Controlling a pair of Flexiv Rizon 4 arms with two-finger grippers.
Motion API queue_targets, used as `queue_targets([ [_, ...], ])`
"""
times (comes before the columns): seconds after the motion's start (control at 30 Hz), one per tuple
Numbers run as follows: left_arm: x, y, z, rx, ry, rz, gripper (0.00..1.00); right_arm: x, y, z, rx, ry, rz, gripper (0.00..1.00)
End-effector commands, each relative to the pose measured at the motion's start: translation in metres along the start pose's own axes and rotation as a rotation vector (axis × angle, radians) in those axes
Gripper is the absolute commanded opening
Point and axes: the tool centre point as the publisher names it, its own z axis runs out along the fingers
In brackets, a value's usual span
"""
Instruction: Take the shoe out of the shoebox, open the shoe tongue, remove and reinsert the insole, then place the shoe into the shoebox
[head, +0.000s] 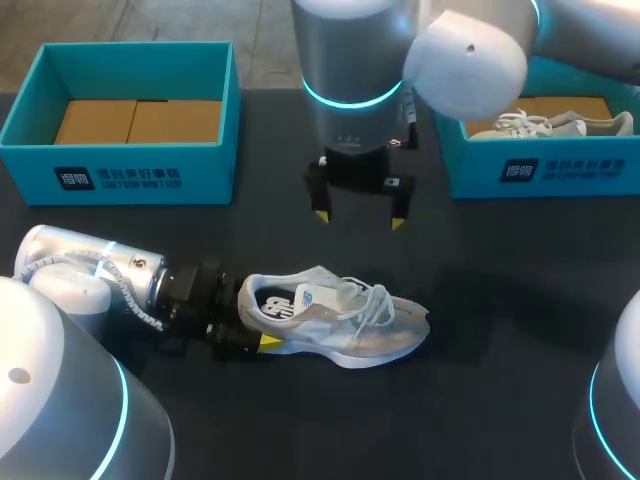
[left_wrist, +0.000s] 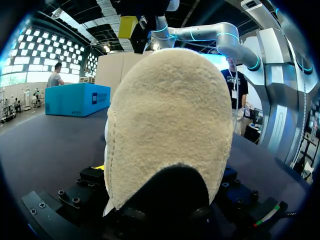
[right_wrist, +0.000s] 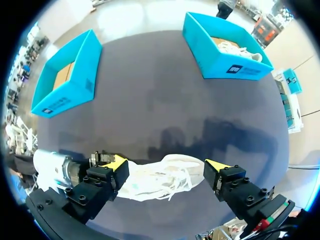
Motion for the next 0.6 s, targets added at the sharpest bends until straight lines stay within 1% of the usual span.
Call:
queue_targets([
  [0.03, -0.003, 0.001, 0.001, -0.003, 0.002, 0.000, 0.00, 0.005, -0.007, 0.000, -0.020, -0.009, 0.120, 1.00],
  [0.1, -0.003, 0.001, 0.001, -0.003, 0.002, 0.000, 0.00, 0.020, -0.007, 0.001, -0.023, -0.061, 0.091, 1.00],
  [0.13, -0.003, 0.001, 0.001, -0.003, 0.002, 0.000, 0.00, 0.025, -0.009, 0.002, -0.010, -0.057, 0.084, 1.00],
  [0.17, -0.003, 0.001, 0.001, -0.003, 0.002, 0.000, 0.00, 0.031, -0.011, 0.002, 0.006, -0.083, 0.073, 1.00],
  [0.2, -0.003, 0.001, 0.001, -0.003, 0.002, 0.000, 0.00, 0.034, -0.014, 0.001, -0.001, -0.079, 0.071, 1.00],
  [0.23, -0.003, 0.001, 0.001, -0.003, 0.002, 0.000, 0.00, 0.037, -0.019, 0.000, -0.013, -0.058, 0.061, 1.00],
  [0.3, -0.003, 0.001, 0.001, -0.003, 0.002, 0.000, 0.00, 0.041, -0.027, -0.002, -0.010, -0.074, 0.068, 1.00],
  [0.6, -0.003, 0.001, 0.001, -0.003, 0.002, 0.000, 0.00, 0.064, -0.066, -0.005, -0.018, -0.072, 0.092, 1.00],
])
